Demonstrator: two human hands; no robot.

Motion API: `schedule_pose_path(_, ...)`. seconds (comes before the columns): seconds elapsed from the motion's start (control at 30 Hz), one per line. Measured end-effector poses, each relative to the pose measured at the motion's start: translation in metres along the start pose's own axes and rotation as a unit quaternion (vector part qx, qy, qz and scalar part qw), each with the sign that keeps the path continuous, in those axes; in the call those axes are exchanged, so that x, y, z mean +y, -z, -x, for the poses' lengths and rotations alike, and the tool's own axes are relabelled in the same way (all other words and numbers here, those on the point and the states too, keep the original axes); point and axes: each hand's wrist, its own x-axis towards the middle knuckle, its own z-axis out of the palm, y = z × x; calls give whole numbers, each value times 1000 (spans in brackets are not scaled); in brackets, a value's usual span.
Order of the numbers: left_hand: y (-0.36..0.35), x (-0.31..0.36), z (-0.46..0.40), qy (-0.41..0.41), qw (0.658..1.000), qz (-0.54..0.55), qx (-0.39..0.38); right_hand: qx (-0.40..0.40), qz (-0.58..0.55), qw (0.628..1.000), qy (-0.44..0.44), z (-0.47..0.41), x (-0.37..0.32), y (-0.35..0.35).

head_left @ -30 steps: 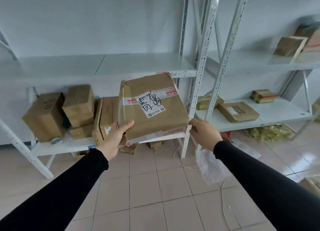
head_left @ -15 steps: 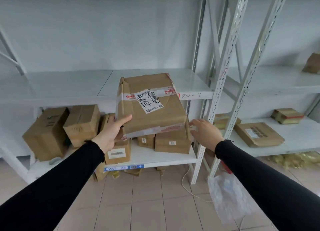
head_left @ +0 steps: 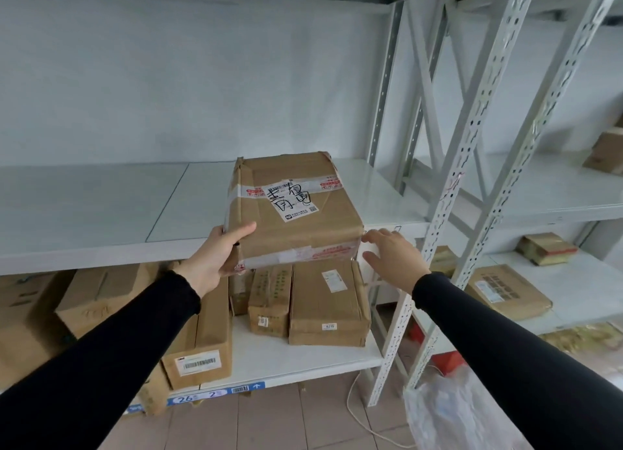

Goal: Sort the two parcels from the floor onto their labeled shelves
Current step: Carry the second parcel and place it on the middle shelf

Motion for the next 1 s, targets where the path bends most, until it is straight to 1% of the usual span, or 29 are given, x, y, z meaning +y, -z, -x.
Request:
schedule_pose_path(0.07,-4,6,-22,2,1000,-10,1,1,3,1000,1,-24,8,-4)
schedule_pose_path(0.2,-11,20,-63,0,999,-26,29,9,0,1000,8,-71,23,-10)
schedule_pose_path(0.37,-16,27,-105,15,997,-71,4,-4,-8,1000,27,-111,39,-25)
schedule_pose_path(0.47,-20,26,-113,19,990,-140,-20,2,-15,999,34,-123,47,-29)
schedule_pose_path(0.53,-19,25,-114,1,982,-186,-25,-1,-28,999,39,-127,53,-31)
schedule_pose_path(0.6,-17,25,-112,-13,978,-209,-5,-9,-44,998,48,-130,59,-32)
schedule_pose_path(0.67,-17,25,-104,-46,970,-236,19,-16,-63,997,52,-129,63,-33)
schedule_pose_path(0.73,-12,20,-96,-97,948,-299,44,-21,-70,996,56,-126,63,-33)
schedule_pose_path(0.77,-12,18,-91,-114,940,-319,45,-21,-75,995,58,-125,62,-33)
schedule_pose_path(0.9,-19,8,-91,-159,925,-342,45,-19,-157,986,44,-128,50,-36)
schedule_pose_path(1.0,-18,7,-111,-160,929,-331,51,-24,-189,981,28,-141,43,-41)
